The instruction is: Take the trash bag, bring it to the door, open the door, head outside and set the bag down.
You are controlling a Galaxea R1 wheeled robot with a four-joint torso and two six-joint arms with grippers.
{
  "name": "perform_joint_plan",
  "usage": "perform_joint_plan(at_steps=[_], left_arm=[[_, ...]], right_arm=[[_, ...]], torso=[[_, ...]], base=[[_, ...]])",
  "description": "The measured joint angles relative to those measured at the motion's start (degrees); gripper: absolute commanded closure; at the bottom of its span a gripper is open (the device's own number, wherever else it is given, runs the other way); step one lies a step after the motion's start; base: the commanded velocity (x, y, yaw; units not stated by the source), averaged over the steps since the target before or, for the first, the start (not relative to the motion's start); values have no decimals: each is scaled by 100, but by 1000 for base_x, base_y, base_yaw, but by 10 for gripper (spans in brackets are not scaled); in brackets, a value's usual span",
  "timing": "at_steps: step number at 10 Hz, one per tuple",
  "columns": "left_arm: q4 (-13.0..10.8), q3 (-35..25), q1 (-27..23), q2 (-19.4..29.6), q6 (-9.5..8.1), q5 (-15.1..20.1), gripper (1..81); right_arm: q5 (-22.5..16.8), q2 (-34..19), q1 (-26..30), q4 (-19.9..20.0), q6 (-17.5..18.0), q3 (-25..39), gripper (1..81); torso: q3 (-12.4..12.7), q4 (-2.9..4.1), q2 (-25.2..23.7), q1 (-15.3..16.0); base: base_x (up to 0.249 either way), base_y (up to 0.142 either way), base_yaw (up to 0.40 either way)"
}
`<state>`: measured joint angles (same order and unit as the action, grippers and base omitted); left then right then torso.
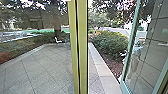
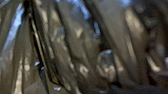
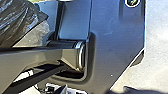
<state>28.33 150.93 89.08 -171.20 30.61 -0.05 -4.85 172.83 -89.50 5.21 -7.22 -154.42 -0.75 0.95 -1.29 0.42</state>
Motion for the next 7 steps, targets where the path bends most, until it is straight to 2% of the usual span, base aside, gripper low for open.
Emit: perform_joint_plan(at_steps=[4,7], left_arm=[[-2,-2,0,-22,21,-5,811],[0,-2,1,-24,21,-2,811]], right_arm=[[41,0,-21,9,0,-29,10],[301,17,-132,13,0,-38,10]], torso=[[0,0,0,0],[0,0,0,-2]], base=[[0,-132,0],[0,-145,0]])
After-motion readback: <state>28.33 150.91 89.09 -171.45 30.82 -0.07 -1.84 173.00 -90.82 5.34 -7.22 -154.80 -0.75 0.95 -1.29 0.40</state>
